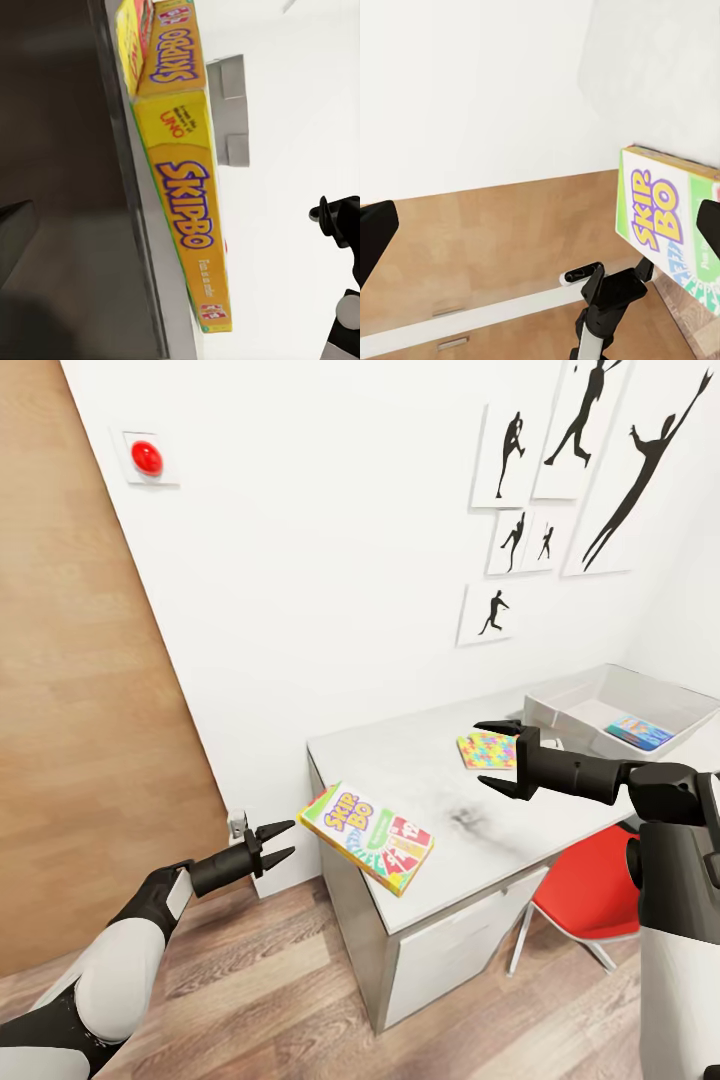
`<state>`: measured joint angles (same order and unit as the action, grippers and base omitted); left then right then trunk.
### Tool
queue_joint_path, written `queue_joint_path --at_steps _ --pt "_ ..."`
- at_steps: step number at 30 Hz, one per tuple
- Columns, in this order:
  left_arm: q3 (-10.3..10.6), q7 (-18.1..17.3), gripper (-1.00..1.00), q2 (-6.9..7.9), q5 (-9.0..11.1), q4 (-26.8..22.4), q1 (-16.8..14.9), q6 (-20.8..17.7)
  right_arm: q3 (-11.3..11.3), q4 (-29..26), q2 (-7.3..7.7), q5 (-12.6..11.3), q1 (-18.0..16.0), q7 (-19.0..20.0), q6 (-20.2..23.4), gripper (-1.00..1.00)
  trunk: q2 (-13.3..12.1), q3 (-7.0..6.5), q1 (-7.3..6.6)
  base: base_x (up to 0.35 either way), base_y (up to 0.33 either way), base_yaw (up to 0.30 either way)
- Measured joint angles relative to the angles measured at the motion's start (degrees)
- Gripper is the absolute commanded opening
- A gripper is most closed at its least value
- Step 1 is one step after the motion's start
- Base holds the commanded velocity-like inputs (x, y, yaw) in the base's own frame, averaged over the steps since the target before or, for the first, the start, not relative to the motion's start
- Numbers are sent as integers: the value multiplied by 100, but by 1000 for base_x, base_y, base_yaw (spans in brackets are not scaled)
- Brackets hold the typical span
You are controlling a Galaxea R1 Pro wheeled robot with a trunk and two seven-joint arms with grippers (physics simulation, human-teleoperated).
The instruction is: Put all the toys in the child's room - the three board games (two on the bed and one on the table), the two jigsaw puzzles on the table, and the tennis ball on the table - inside the toy box on the table in the child's room.
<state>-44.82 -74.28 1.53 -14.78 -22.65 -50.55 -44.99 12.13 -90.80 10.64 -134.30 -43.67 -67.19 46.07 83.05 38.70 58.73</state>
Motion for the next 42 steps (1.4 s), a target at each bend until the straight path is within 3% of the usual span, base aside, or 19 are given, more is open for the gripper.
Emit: queue_joint_path --at_steps 42 --pt "0 0 100 0 4 0 0 3 -9 0 0 2 14 0 8 100 0 0 -1 63 10 0"
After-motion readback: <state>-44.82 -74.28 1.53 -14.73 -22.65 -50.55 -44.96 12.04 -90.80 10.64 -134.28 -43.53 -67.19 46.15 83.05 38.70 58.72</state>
